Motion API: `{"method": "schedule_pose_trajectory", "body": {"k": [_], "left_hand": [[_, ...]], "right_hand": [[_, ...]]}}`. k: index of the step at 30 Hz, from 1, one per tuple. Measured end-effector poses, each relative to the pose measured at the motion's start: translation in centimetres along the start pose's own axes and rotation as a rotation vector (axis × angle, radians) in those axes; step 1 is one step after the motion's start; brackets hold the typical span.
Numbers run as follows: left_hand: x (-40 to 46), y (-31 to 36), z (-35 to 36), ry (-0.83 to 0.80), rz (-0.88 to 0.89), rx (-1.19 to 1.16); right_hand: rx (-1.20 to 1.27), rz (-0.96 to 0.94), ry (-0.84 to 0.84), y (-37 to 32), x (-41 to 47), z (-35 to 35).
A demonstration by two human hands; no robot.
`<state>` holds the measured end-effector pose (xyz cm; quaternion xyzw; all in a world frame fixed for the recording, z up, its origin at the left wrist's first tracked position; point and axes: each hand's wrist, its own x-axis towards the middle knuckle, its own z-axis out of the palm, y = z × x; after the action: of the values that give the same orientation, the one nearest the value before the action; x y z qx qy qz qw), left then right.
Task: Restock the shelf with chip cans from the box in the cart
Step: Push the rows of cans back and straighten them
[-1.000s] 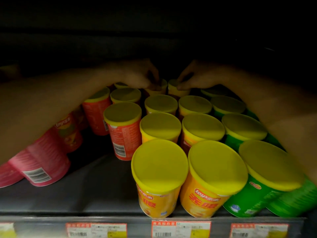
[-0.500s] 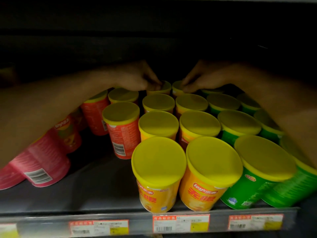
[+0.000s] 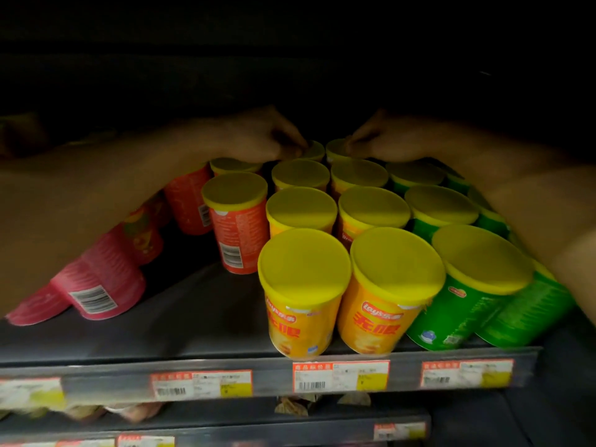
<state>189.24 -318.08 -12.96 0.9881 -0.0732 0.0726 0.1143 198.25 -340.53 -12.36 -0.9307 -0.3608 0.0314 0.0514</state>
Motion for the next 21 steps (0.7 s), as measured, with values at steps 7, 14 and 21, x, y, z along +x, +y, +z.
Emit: {"method": "schedule_pose_trajectory", "body": {"k": [7, 14, 21], "left_hand": [[-3.1, 1.5, -2.3, 0.090, -0.108, -0.073], [-11.2, -0.9, -4.4, 0.062, -0.255, -0.009], [-14.8, -1.6, -3.9, -0.034, -0.304, 0.192]], "right_hand": [[0.140, 0.008, 0.104, -2.2, -1.6, -0.3], [0.260, -0.142, 0.157, -7.5, -1.9, 0.4], [0.055, -0.322, 0.123, -14.8, -3.9, 1.2]]}}
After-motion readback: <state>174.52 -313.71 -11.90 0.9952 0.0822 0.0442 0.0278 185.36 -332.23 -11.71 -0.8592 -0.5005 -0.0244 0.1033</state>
